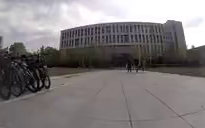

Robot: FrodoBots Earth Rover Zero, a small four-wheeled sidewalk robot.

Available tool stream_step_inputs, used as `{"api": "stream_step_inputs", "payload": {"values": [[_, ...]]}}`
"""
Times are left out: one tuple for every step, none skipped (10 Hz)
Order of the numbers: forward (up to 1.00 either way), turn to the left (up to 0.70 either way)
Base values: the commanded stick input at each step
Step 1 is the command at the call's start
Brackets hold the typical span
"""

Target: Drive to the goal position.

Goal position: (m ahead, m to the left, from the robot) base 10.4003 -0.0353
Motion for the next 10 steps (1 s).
{"api": "stream_step_inputs", "payload": {"values": [[1.0,0.02],[1.0,0.02],[1.0,0.02],[1.0,0.02],[1.0,0.02],[1.0,0.02],[1.0,0.02],[1.0,0.02],[1.0,0.02],[1.0,0.02]]}}
